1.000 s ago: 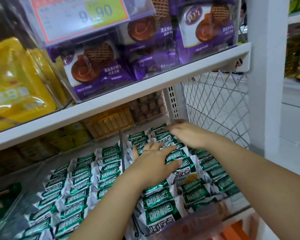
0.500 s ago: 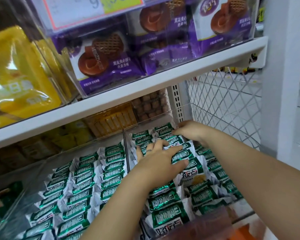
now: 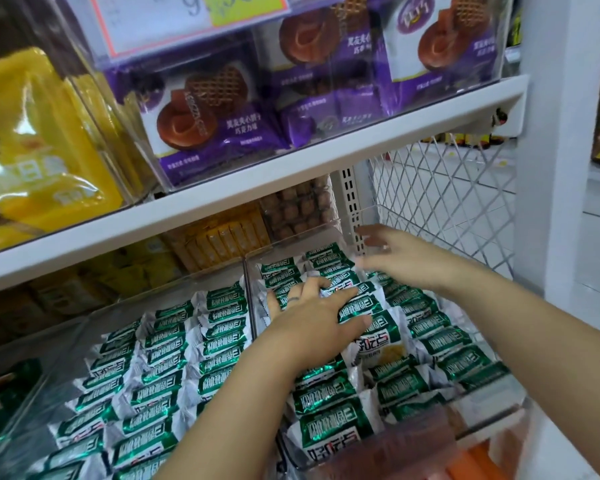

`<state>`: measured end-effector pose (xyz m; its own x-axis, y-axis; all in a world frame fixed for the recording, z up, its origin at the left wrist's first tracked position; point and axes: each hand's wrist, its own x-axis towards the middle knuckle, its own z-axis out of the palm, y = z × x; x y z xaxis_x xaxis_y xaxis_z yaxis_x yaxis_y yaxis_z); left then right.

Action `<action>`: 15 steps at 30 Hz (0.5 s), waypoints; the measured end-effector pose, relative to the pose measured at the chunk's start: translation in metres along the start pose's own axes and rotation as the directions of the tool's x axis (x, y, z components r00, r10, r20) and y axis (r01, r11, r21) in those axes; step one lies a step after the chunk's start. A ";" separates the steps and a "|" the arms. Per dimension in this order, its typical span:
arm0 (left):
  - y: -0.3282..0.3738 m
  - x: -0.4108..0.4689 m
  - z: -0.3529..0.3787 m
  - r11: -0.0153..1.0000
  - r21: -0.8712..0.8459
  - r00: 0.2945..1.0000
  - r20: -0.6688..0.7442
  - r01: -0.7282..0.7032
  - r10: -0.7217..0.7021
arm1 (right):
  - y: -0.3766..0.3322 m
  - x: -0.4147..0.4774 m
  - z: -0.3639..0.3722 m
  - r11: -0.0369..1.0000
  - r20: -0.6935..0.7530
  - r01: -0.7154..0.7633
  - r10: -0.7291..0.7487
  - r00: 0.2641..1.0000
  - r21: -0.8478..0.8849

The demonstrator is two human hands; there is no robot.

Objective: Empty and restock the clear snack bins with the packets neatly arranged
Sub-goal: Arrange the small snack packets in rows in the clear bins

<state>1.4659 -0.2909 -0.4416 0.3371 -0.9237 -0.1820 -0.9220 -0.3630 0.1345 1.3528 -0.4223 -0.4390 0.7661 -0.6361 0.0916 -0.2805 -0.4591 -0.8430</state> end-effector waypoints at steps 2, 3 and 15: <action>0.000 0.001 0.000 1.000 0.003 1.000 0.000 0.006 -0.006 | 0.002 -0.023 -0.007 0.996 0.247 -0.009 0.032 0.968 -0.093; 0.000 0.001 0.001 1.000 0.000 1.000 -0.004 0.009 -0.009 | 0.004 -0.033 -0.006 0.975 0.338 0.008 0.069 0.939 -0.222; 0.001 0.002 -0.002 0.997 -0.042 0.973 -0.220 0.064 -0.072 | 0.018 -0.050 0.016 0.860 0.215 0.194 -0.101 0.971 -0.473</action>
<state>1.4664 -0.2931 -0.4401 0.4359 -0.8996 0.0272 -0.8897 -0.4262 0.1636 1.3191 -0.3890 -0.4667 0.8967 -0.4385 0.0603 -0.3660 -0.8112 -0.4561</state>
